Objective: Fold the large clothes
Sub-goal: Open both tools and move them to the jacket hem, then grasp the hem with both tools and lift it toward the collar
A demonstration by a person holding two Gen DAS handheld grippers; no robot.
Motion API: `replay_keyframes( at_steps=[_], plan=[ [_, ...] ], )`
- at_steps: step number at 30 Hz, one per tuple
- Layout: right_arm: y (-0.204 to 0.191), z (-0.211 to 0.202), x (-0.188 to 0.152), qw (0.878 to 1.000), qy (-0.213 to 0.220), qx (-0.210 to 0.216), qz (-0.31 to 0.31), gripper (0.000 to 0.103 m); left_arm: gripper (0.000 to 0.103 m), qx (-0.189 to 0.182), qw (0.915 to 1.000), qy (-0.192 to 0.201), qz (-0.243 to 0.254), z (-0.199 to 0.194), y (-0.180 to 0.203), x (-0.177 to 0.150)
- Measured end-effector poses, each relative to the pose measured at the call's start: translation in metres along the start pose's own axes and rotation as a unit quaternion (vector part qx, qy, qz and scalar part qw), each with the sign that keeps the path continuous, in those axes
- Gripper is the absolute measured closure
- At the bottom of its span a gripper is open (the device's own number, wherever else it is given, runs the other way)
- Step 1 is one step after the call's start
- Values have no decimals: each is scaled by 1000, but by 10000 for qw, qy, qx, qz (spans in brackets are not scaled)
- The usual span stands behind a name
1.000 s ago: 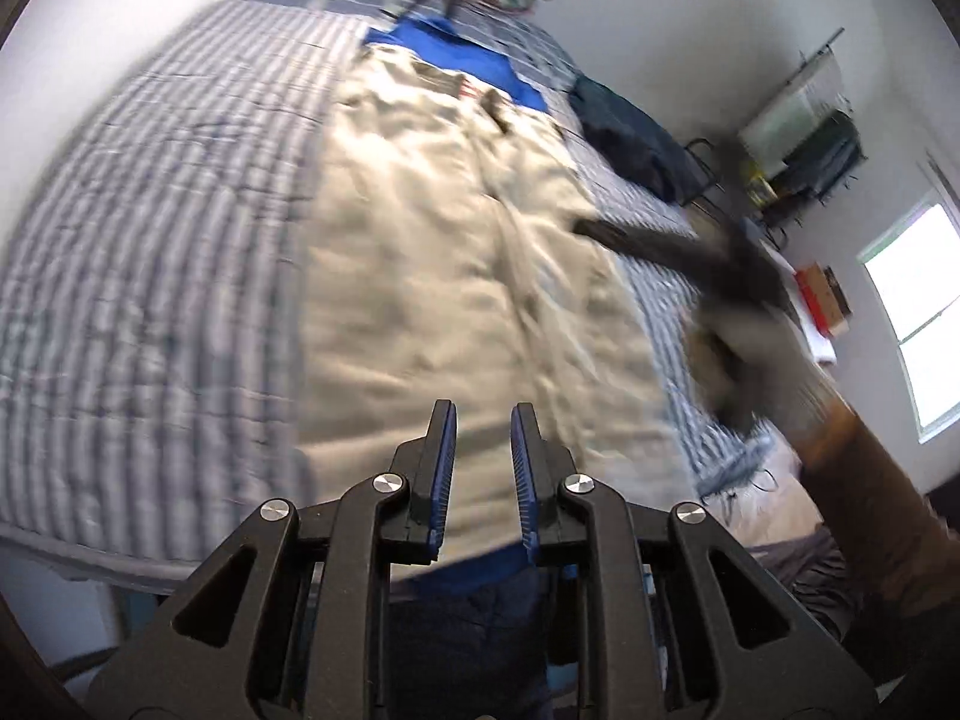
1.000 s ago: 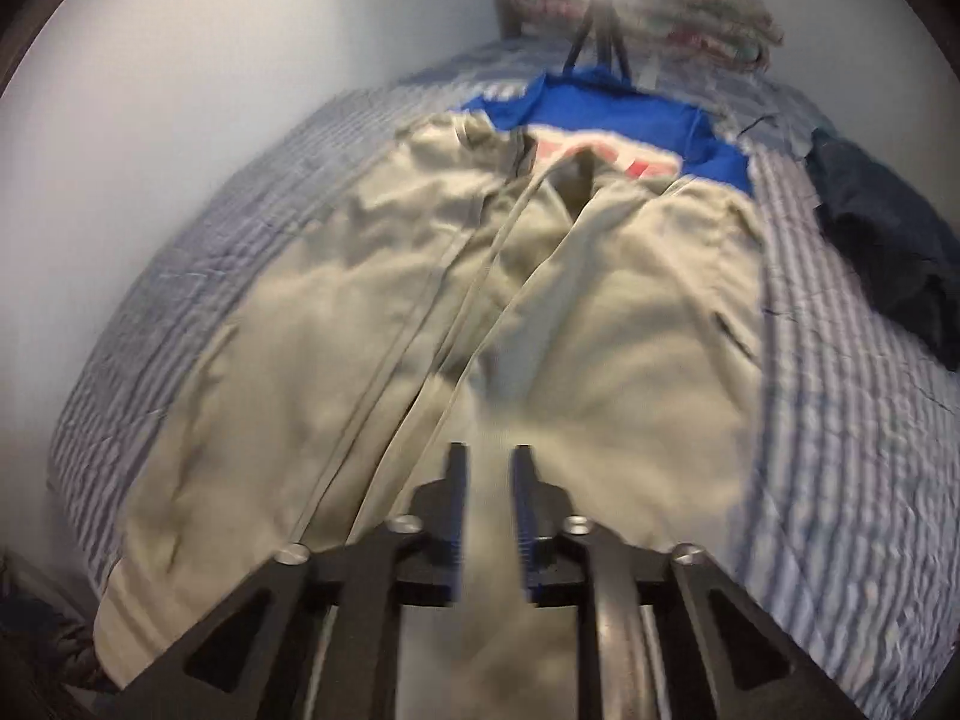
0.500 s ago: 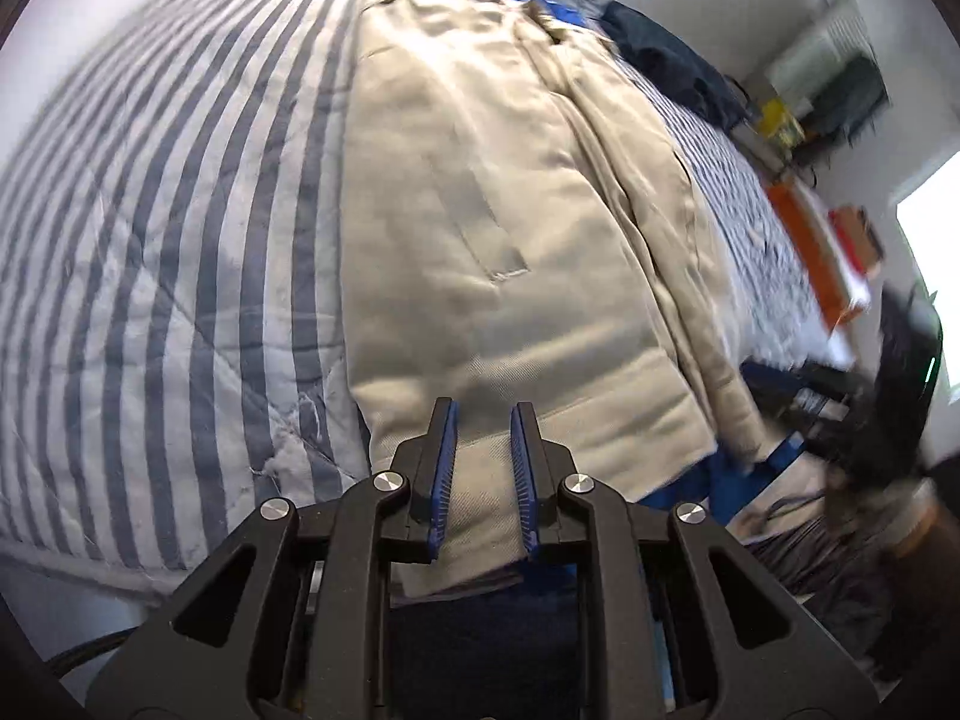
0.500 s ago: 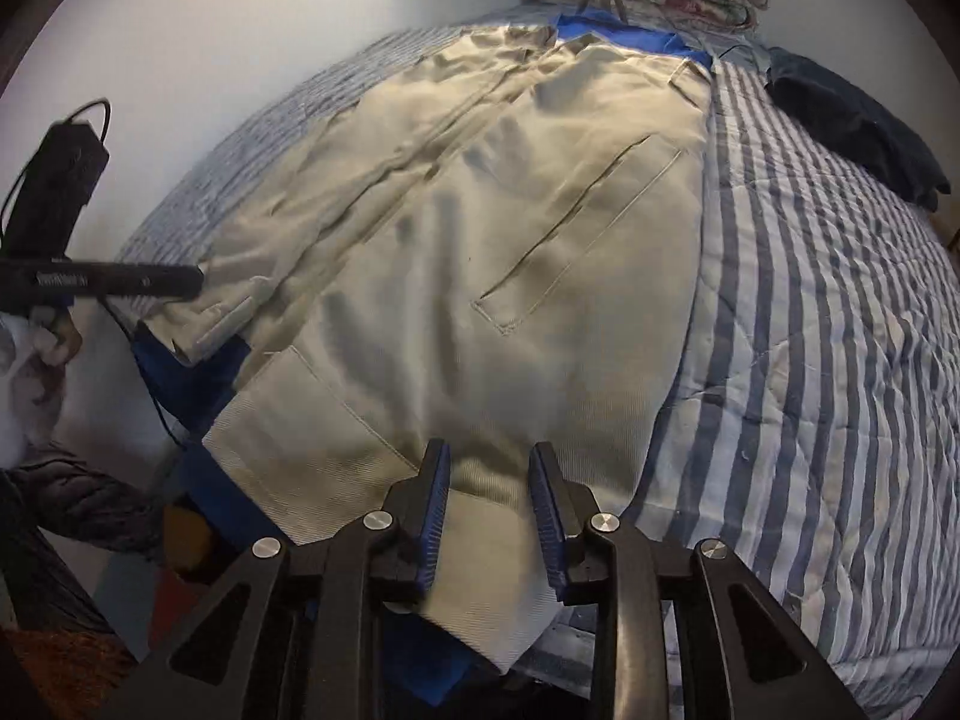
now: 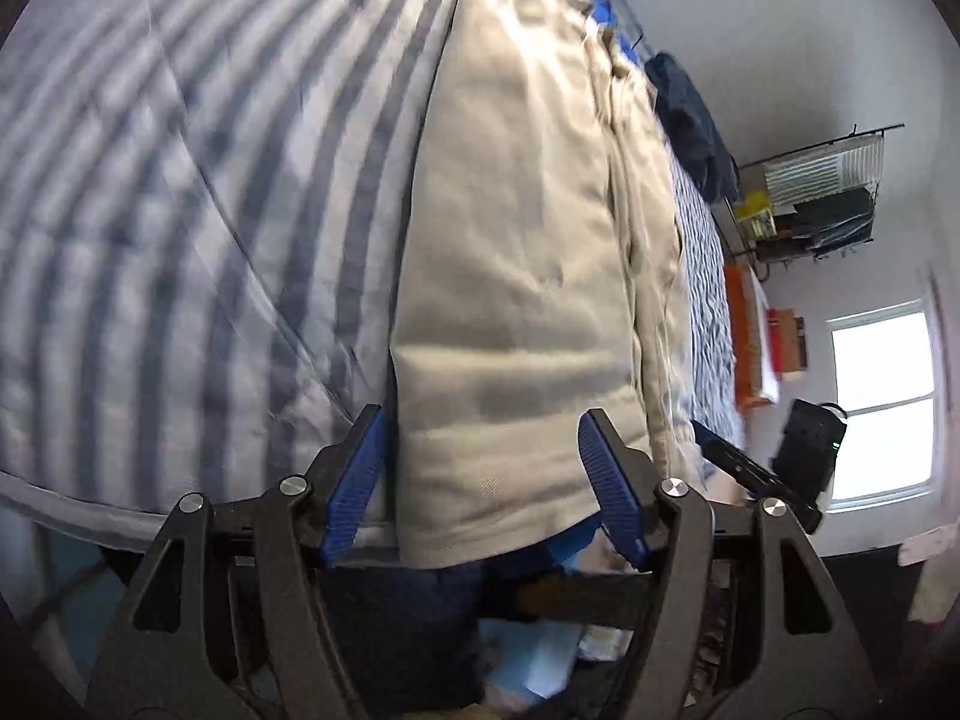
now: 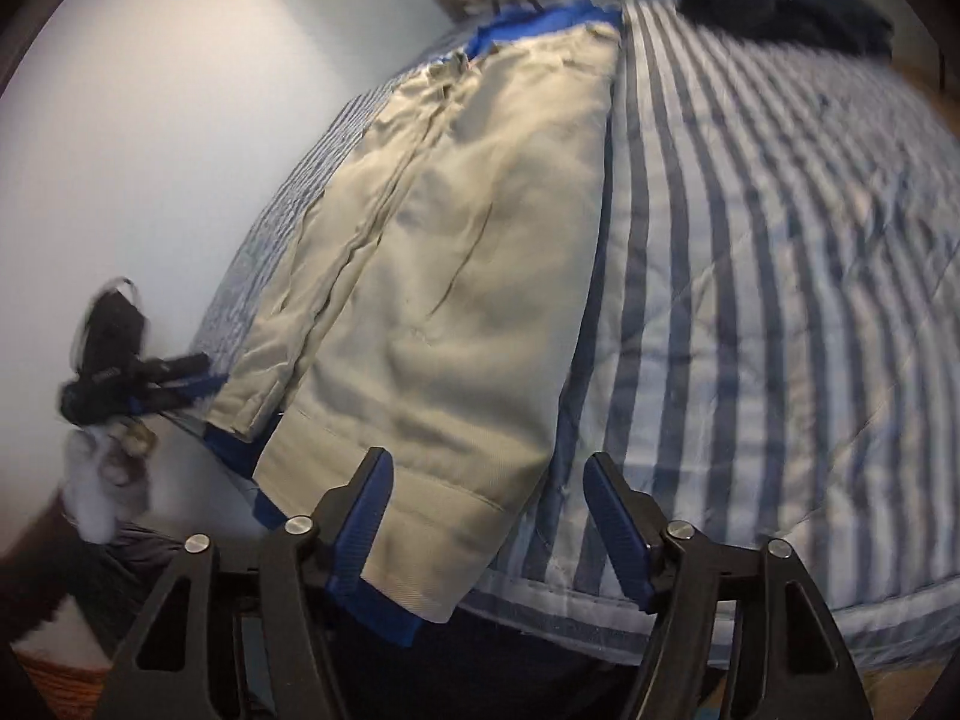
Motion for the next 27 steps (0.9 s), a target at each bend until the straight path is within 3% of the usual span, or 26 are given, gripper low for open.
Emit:
replay_keyframes(
  at_steps=[5, 7, 8, 11, 14, 18, 21, 24, 27],
  plan=[
    [5, 18, 1, 9982, -135, 490, 307, 40, 41, -36, 10000, -14, 87, 11, 5, 6],
    [5, 20, 4, 9951, -116, 825, 535, 42, 51, -178, 9998, -85, -39, 17, 8, 8],
    [4, 21, 4, 9939, -120, 924, 596, 47, 64, -232, 9996, -156, -91, 22, 9, 9],
    [1, 25, 5, 9937, -197, 966, 541, 55, 72, -233, 9996, -155, -35, 21, 12, 7],
    [6, 31, 9, 9918, -245, 1095, 615, 60, 71, -182, 9997, -132, 111, 18, 19, 6],
    [8, 41, 9, 9910, -250, 1140, 651, 56, 66, -58, 9999, -98, -29, 30, 15, 4],
    [-2, 43, 8, 9932, -213, 1049, 453, 57, 77, 95, 9997, -44, 218, 27, 25, 3],
    [-2, 40, 10, 9923, -137, 1124, 493, 82, 83, 81, 9997, 58, 212, 22, 34, 4],
    [-8, 28, 19, 9876, 130, 1459, 560, 88, 85, -56, 9996, 157, 222, 11, 47, 8]
  ],
)
Point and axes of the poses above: each gripper's, at about its wrist camera, not at the fingertips, and z roughly the way its jaws point, y to its right, x to its top, the point moved 6 cm from there along z, roughly the way its jaws point, and after that the axes turned 1 degree about x, right-handed, at the moved point
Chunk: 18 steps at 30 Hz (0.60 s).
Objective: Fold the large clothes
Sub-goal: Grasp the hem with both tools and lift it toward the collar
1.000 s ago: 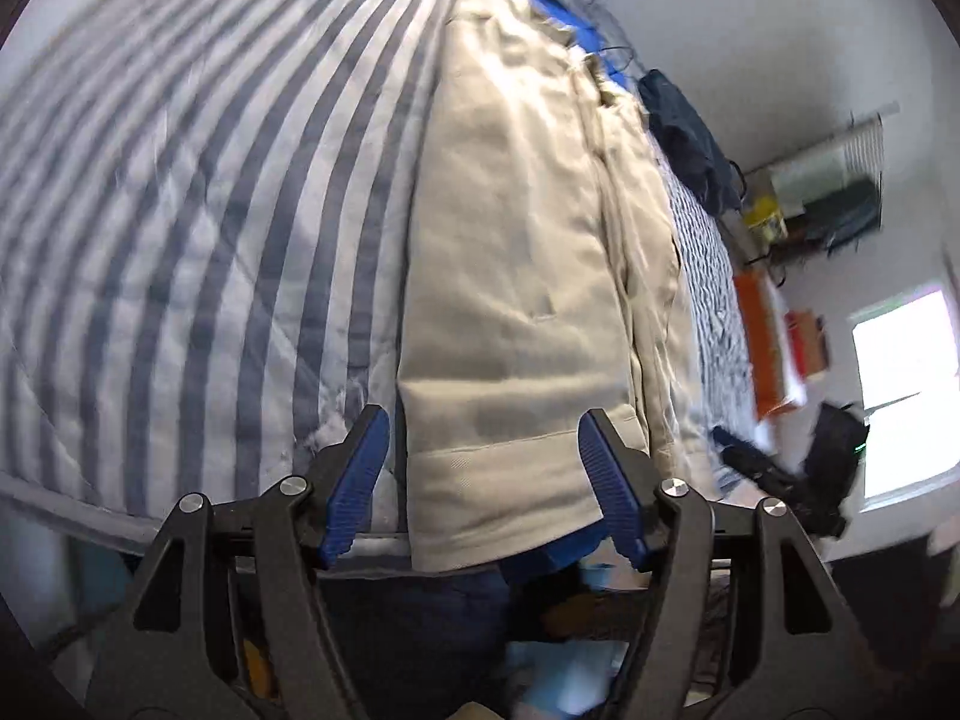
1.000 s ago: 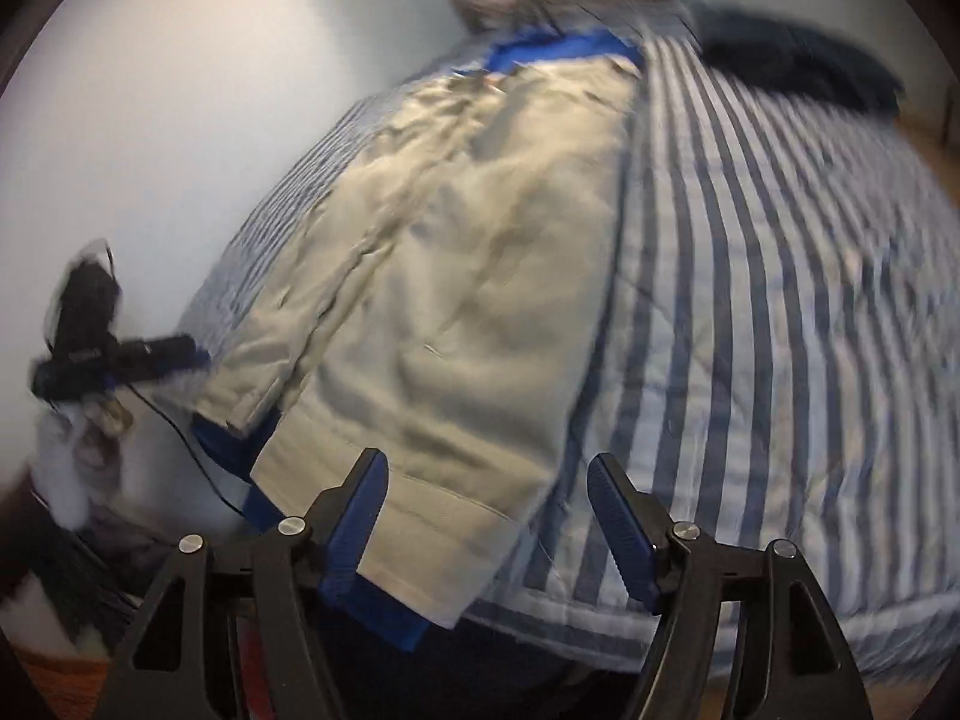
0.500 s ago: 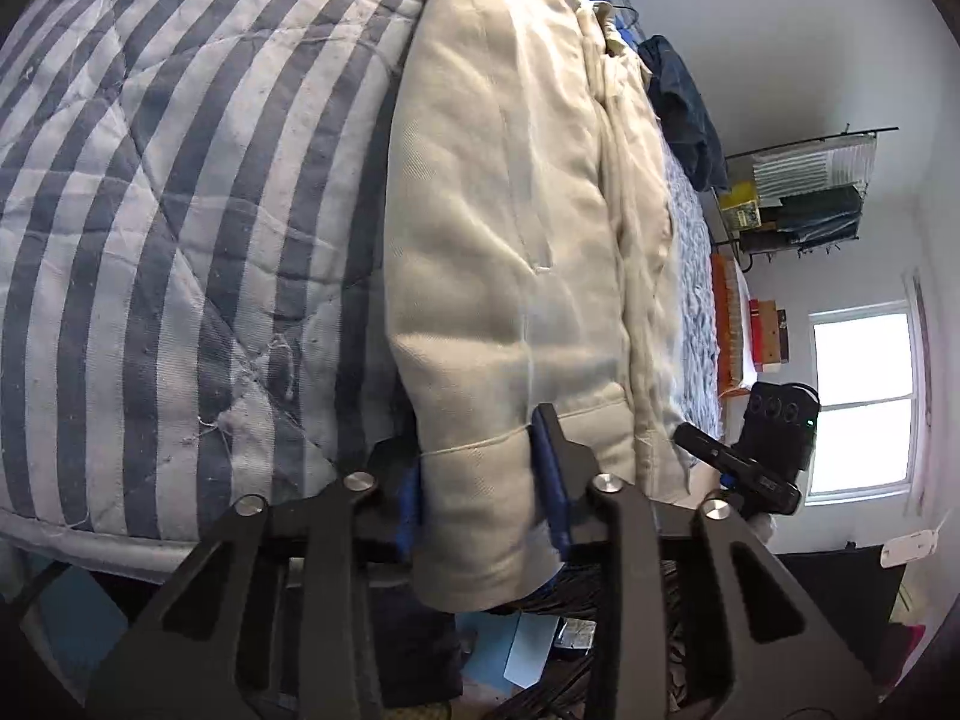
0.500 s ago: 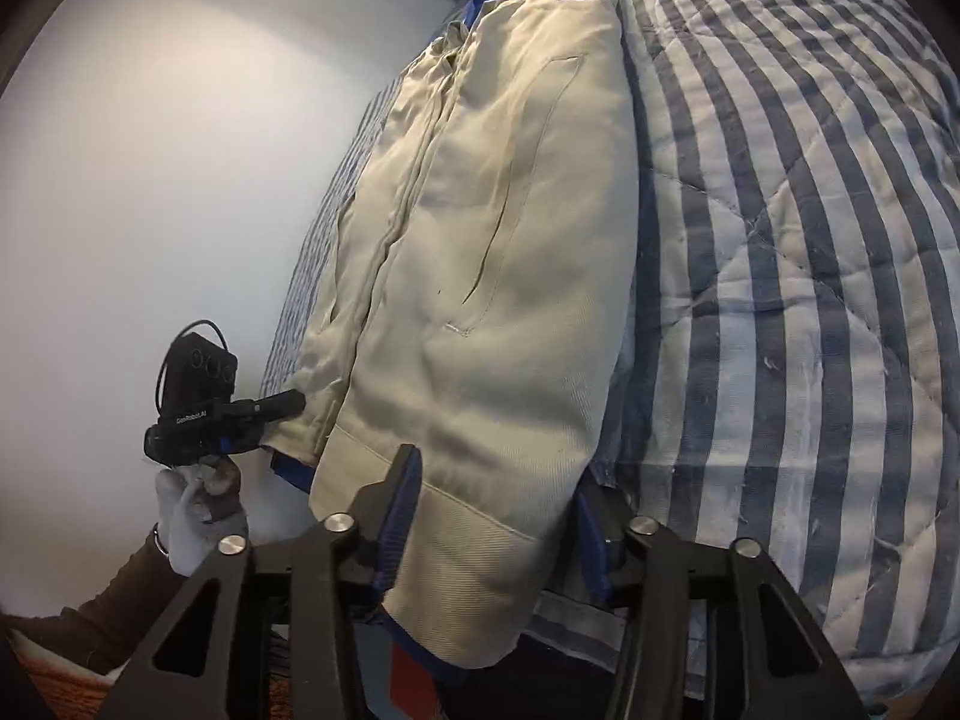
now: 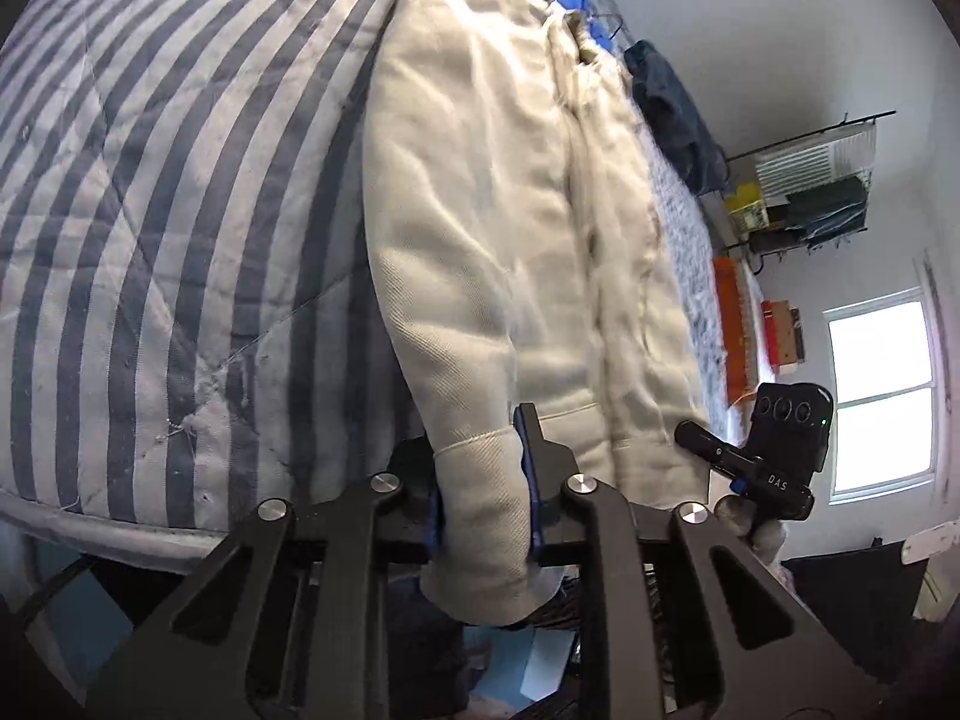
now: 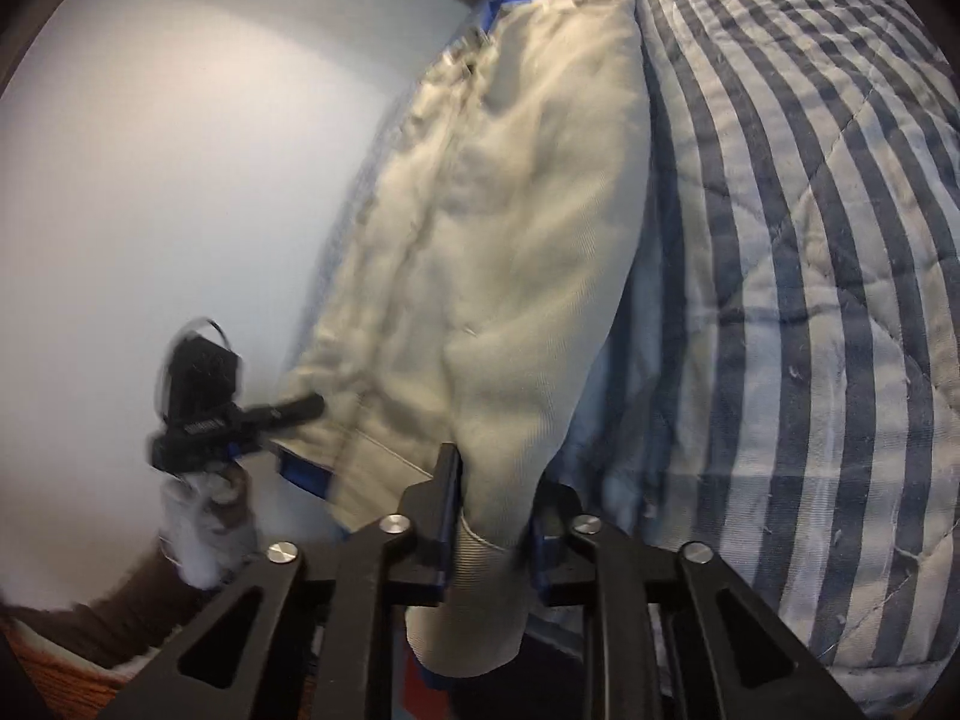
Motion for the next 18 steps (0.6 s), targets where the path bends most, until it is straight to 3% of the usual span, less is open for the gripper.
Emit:
replay_keyframes(
  at_steps=[4, 10, 18],
  plan=[
    [-22, -5, 10, 9991, 140, -50, -405, 90, 86, -180, 9996, 182, 100, -16, 23, 10],
    [-37, -17, 41, 9985, 511, 156, -153, 91, 87, -307, 9984, 474, 91, -35, 48, 34],
    [-34, -26, 97, 9977, 608, -301, 39, 92, 88, -280, 9980, 570, 36, -32, 72, 83]
  ],
)
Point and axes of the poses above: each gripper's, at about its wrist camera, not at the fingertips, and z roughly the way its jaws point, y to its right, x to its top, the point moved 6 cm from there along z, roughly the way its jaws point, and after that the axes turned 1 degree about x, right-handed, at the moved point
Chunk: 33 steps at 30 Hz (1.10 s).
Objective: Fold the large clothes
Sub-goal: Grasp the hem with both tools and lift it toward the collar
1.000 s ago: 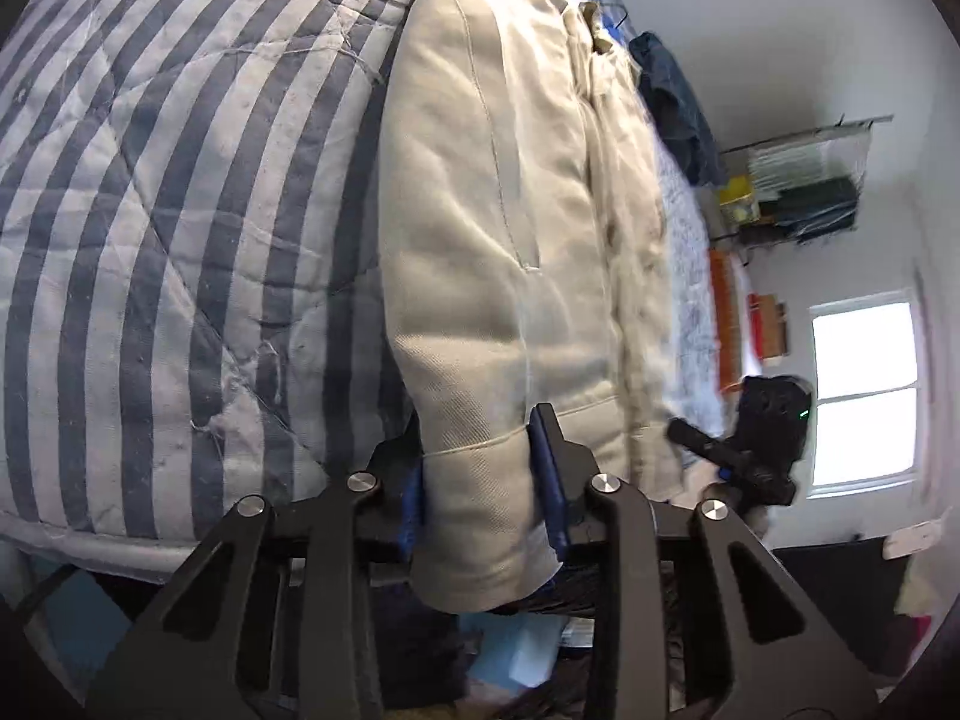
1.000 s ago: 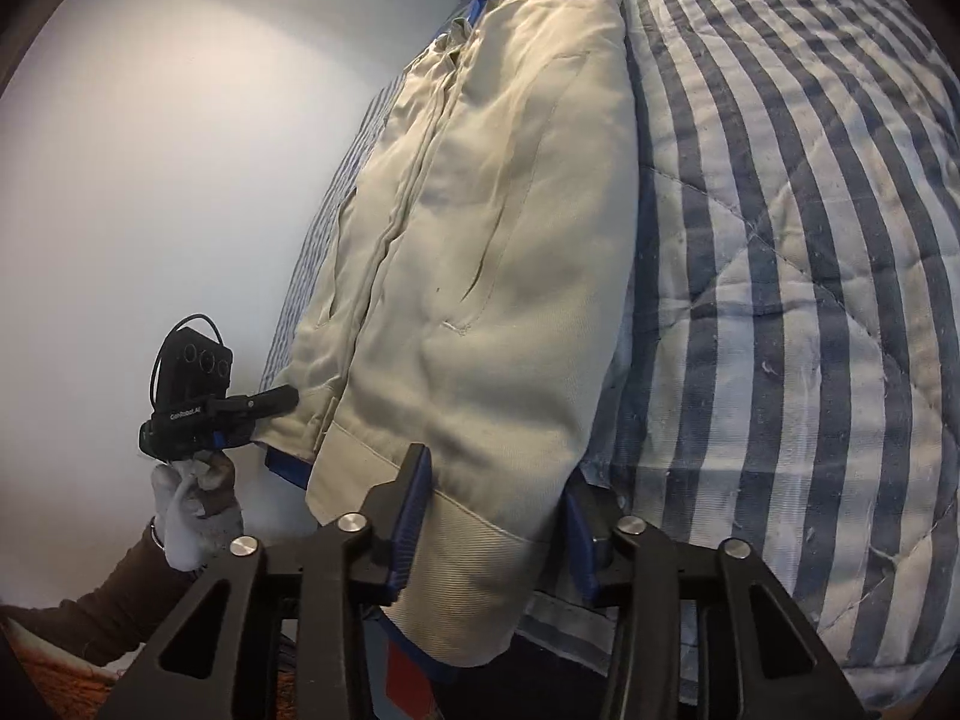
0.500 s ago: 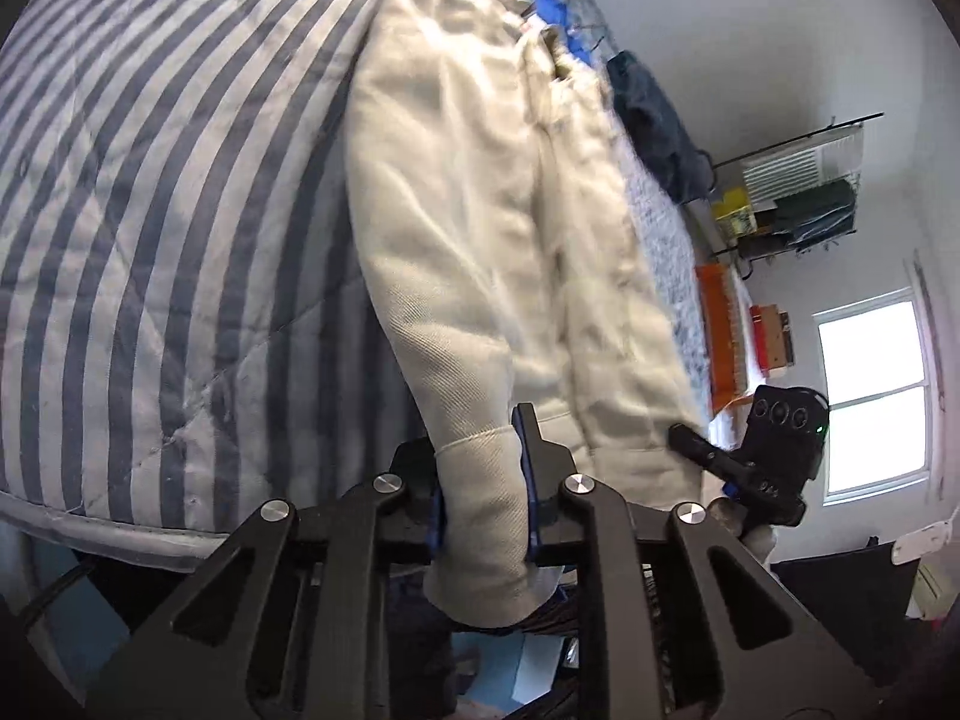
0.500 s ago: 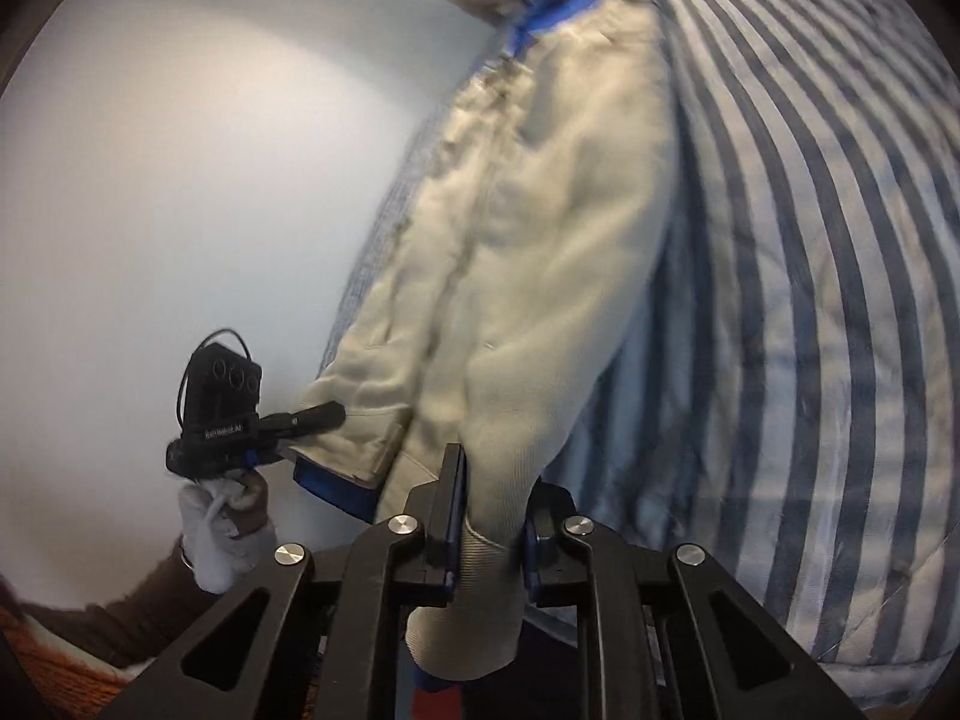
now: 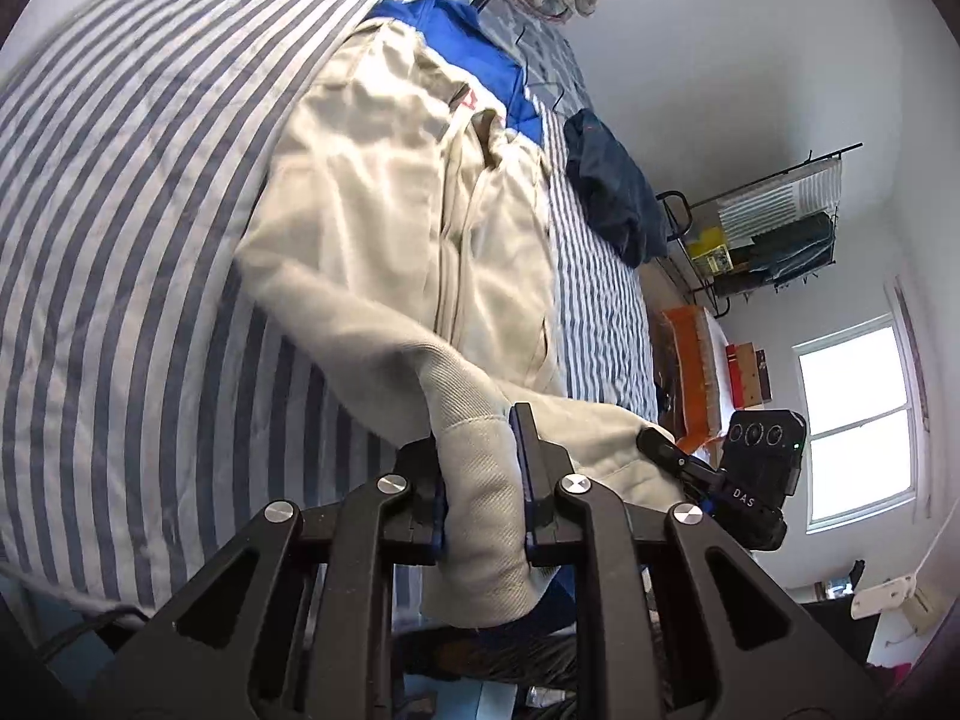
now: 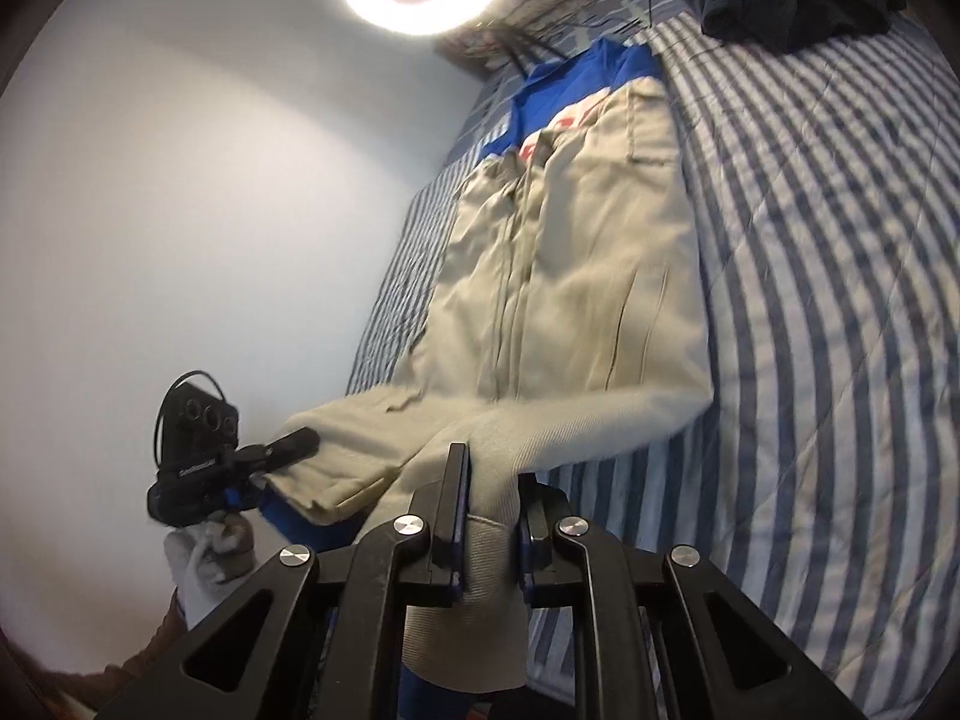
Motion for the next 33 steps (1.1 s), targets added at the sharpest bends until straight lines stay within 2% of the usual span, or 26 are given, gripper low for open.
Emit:
replay_keyframes(
  at_steps=[5, 10, 13, 19, 25, 26, 28, 29, 30, 31, 32, 33],
  plan=[
    [2, 10, 36, 9995, -8, -331, 15, 92, 88, 66, 9997, 118, -202, 14, -3, 33],
    [15, 32, 67, 9989, 13, -382, 279, 92, 88, 130, 9983, 140, -546, 29, -17, 61],
    [28, 49, 79, 9976, -28, -552, 411, 92, 88, 258, 9969, 161, -728, 41, -30, 77],
    [58, 74, 88, 9940, -136, -752, 782, 92, 88, 567, 9946, 64, -862, 70, -55, 95],
    [72, 88, 89, 9929, -209, -775, 876, 91, 86, 561, 9935, -68, -991, 92, -72, 101],
    [72, 89, 90, 9934, -211, -710, 878, 87, 86, 558, 9935, -77, -991, 93, -73, 102],
    [72, 89, 91, 9935, -218, -608, 939, 85, 84, 559, 9939, -129, -944, 94, -72, 104],
    [71, 86, 92, 9937, -184, -471, 1000, 76, 81, 525, 9941, -140, -941, 94, -71, 104],
    [70, 83, 94, 9938, -142, -399, 1030, 59, 74, 432, 9941, -158, -981, 92, -70, 104],
    [69, 77, 96, 9937, -74, -324, 1069, 47, 70, 272, 9939, -164, -1060, 90, -69, 105],
    [68, 70, 98, 9937, -1, -191, 1109, 26, 58, 150, 9935, -150, -1122, 88, -67, 107],
    [66, 63, 100, 9934, 100, -12, 1140, 19, 49, 7, 9928, -82, -1194, 83, -65, 109]
  ],
)
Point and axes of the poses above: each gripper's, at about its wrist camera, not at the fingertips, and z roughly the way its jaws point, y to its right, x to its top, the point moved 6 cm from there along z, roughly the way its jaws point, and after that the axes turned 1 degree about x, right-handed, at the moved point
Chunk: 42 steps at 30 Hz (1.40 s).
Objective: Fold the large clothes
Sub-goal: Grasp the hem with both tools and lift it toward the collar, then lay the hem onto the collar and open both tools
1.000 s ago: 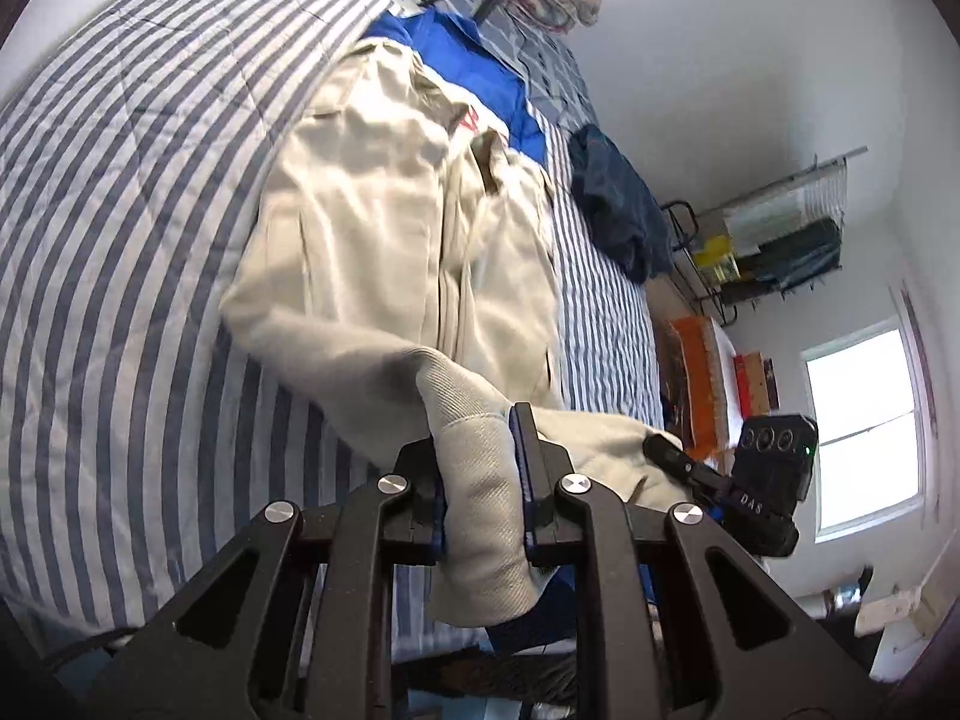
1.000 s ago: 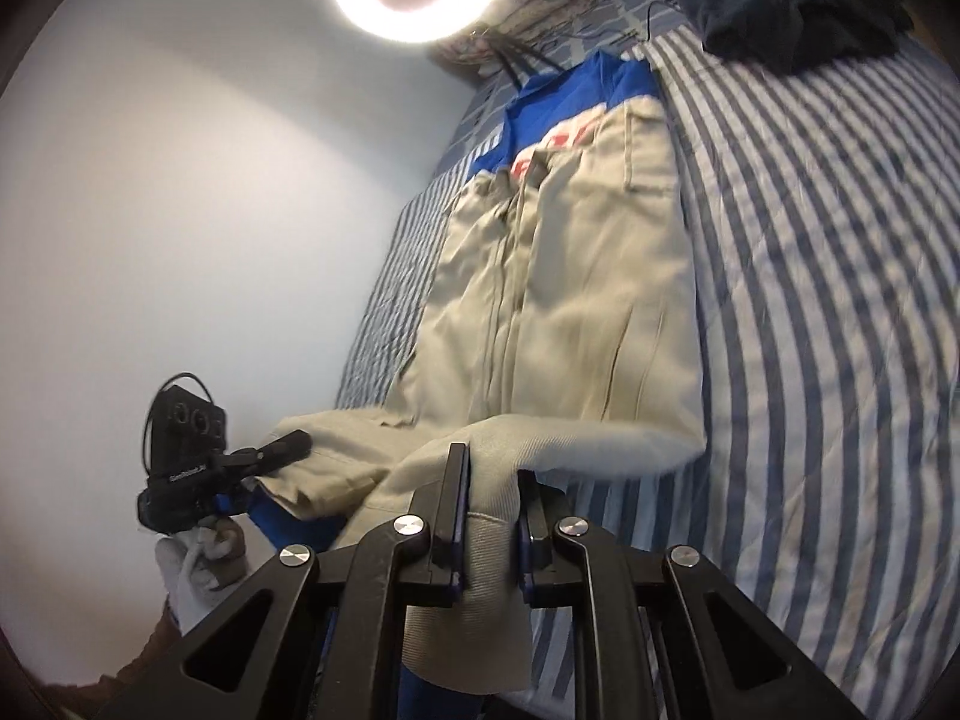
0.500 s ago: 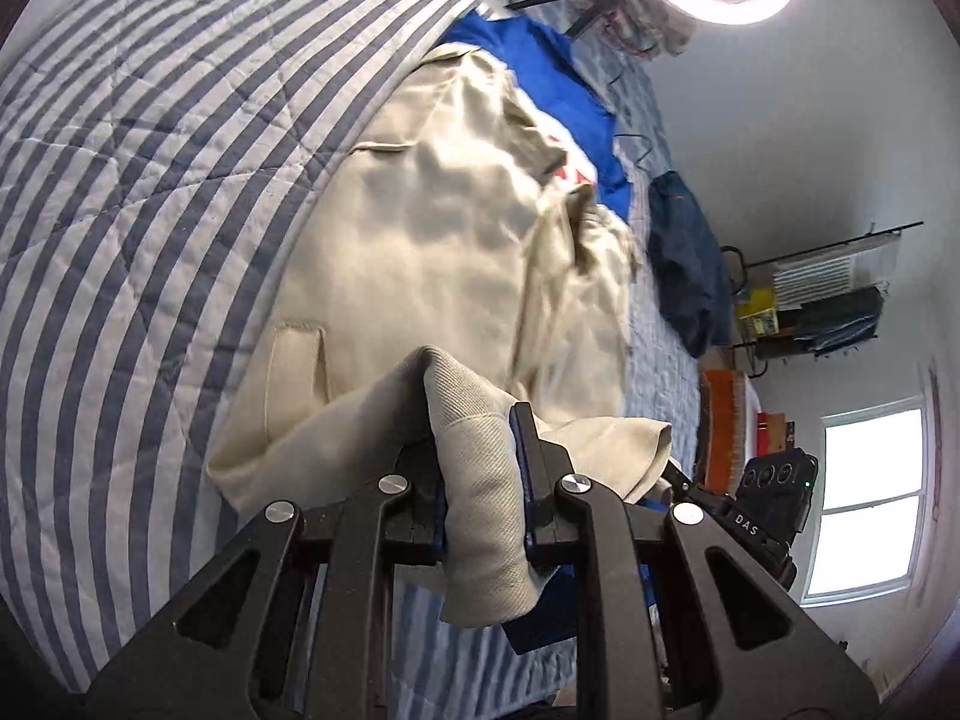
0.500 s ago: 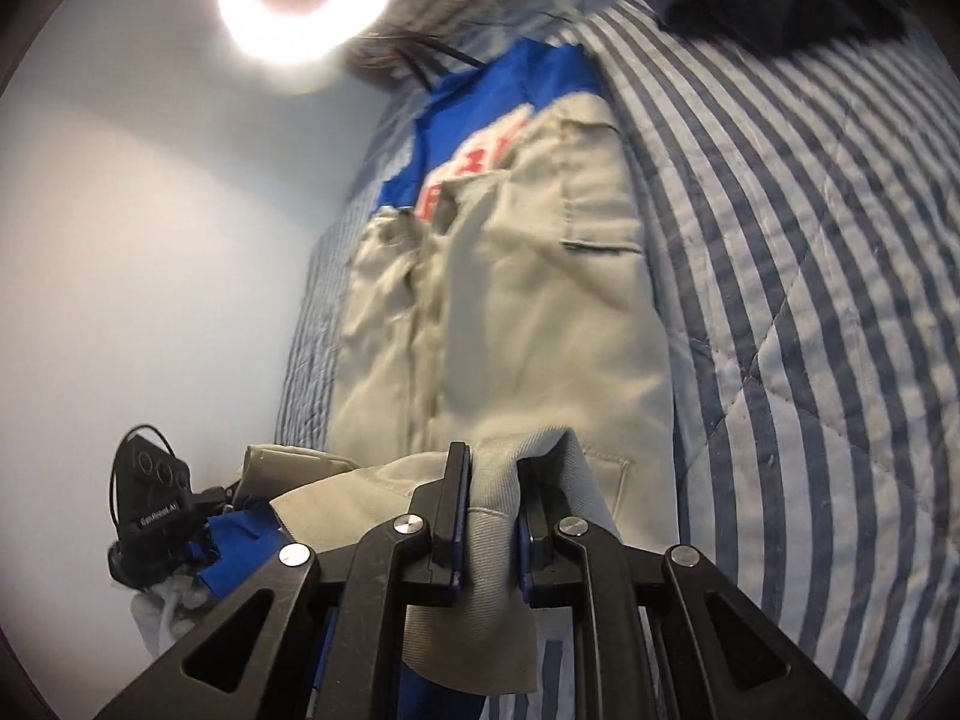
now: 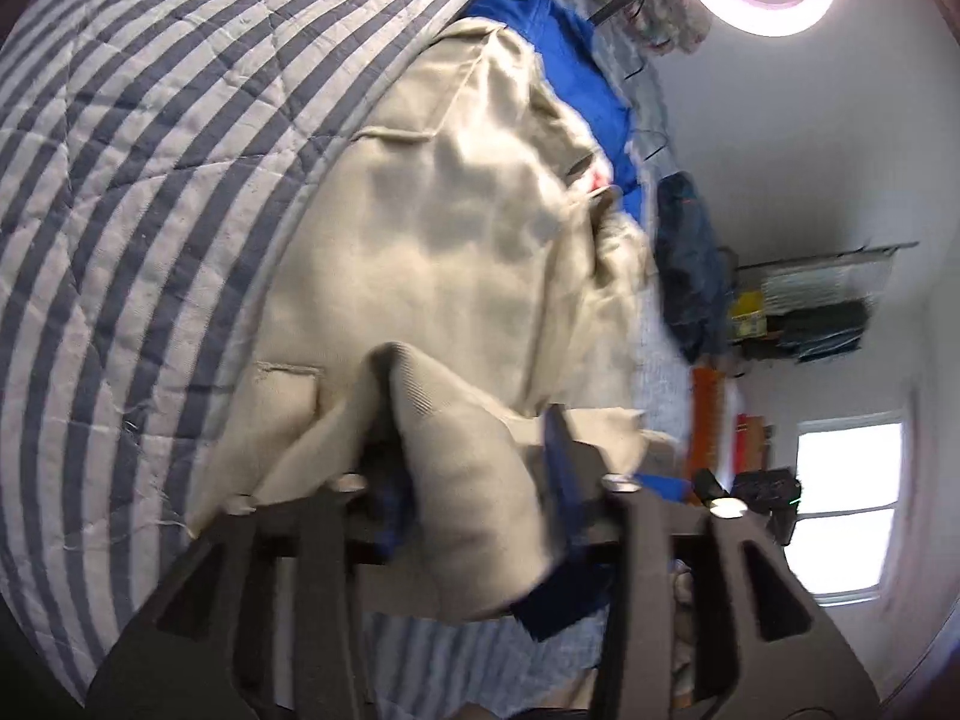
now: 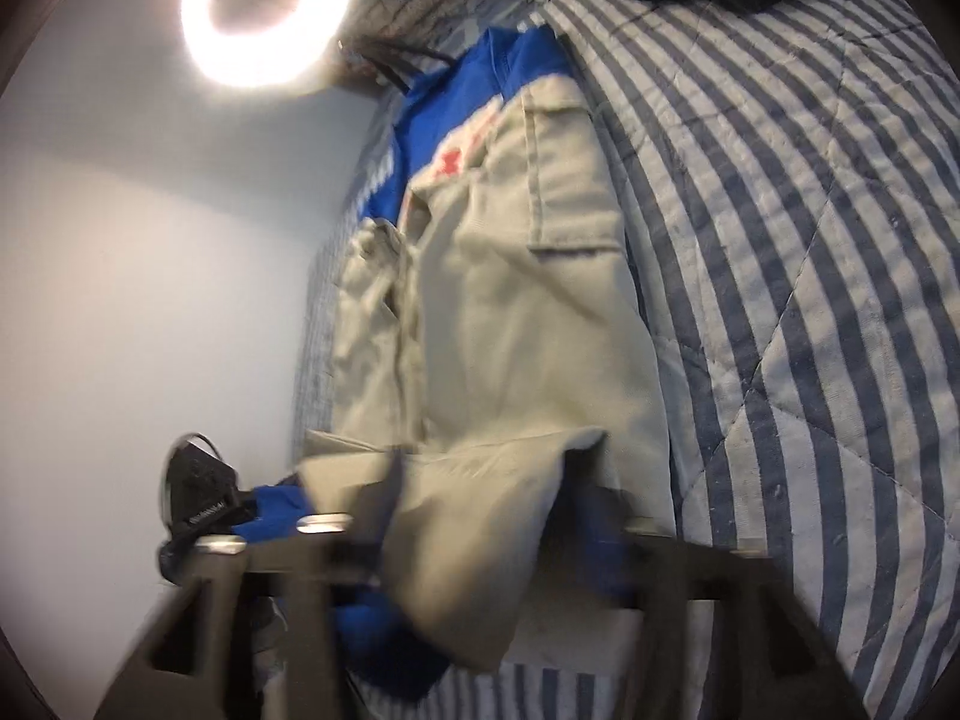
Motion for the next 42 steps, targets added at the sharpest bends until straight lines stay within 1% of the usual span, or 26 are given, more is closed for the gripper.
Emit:
replay_keyframes(
  at_steps=[2, 4, 6, 7, 9, 10, 13, 15, 17, 21, 23, 24, 26, 27, 28, 29, 30, 31, 32, 34, 35, 37, 38, 39, 41, 42],
  plan=[
    [-2, -16, 4, 9997, 108, 221, -27, 18, 45, -200, 9997, 159, -50, -12, 4, 4],
    [-2, -35, 8, 9991, 274, 317, -111, 19, 45, -420, 9989, 211, -81, -26, 10, 9],
    [-4, -49, 8, 9984, 355, 328, -308, 22, 45, -466, 9979, 433, 116, -45, 15, 13],
    [-7, -55, 6, 9977, 364, 244, -525, 24, 45, -368, 9974, 564, 266, -54, 16, 15],
    [-12, -60, -1, 9949, 341, 127, -945, 33, 45, -149, 9957, 721, 563, -68, 15, 15],
    [-16, -59, -7, 9924, 241, 24, -1203, 36, 45, -42, 9944, 758, 742, -72, 14, 12],
    [-25, -47, -30, 9807, -241, -249, -1926, 51, 45, 224, 9916, 627, 1110, -68, 10, 1],
    [-36, -33, -47, 9719, -515, -272, -2279, 55, 45, 337, 9895, 474, 1321, -60, 11, -8],
    [-49, -21, -57, 9656, -612, -237, -2515, 55, 47, 421, 9849, 322, 1647, -50, 19, -22],
    [-82, 6, -67, 9529, -624, -111, -2965, 58, 52, 587, 9695, 192, 2371, -28, 45, -45],
    [-89, 19, -64, 9474, -592, -282, -3131, 58, 52, 835, 9605, 246, 2645, -14, 52, -49],
    [-89, 28, -59, 9447, -509, -518, -3199, 58, 52, 1005, 9565, 318, 2720, -5, 55, -47],
    [-81, 42, -45, 9450, -405, -833, -3137, 58, 52, 1291, 9503, 460, 2796, 11, 56, -39],
    [-74, 46, -37, 9457, -356, -1039, -3059, 58, 52, 1594, 9431, 622, 2851, 19, 54, -31],
    [-63, 51, -27, 9450, -283, -1362, -2962, 58, 52, 1826, 9387, 697, 2840, 28, 49, -25],
    [-53, 54, -18, 9452, -243, -1560, -2858, 58, 52, 1931, 9385, 681, 2781, 34, 43, -21],
    [-45, 58, -12, 9460, -252, -1685, -2760, 61, 52, 2025, 9398, 628, 2680, 43, 35, -16],
    [-35, 62, -8, 9482, -338, -1740, -2638, 62, 52, 2051, 9391, 628, 2684, 48, 30, -15],
    [-29, 62, -6, 9508, -408, -1700, -2559, 66, 52, 2061, 9364, 658, 2763, 50, 29, -14],
    [-27, 55, -3, 9545, -415, -1544, -2516, 67, 52, 2049, 9300, 630, 2987, 43, 31, -19],
    [-29, 48, -2, 9555, -397, -1446, -2541, 66, 52, 2017, 9292, 607, 3035, 39, 32, -20],
    [-32, 28, 1, 9570, -193, -1289, -2592, 58, 52, 1871, 9323, 695, 3018, 18, 30, -19],
    [-31, 17, 4, 9591, -52, -1227, -2552, 48, 52, 1802, 9352, 797, 2943, 5, 26, -17],
    [-28, 9, 5, 9605, 17, -1187, -2517, 40, 49, 1764, 9384, 870, 2841, -4, 21, -13],
    [-17, -6, 10, 9609, 113, -1313, -2436, 39, 49, 1689, 9484, 894, 2529, -15, 7, -3],
    [-12, -9, 12, 9634, 117, -1291, -2347, 39, 49, 1643, 9544, 841, 2345, -16, 0, 2]
  ],
)
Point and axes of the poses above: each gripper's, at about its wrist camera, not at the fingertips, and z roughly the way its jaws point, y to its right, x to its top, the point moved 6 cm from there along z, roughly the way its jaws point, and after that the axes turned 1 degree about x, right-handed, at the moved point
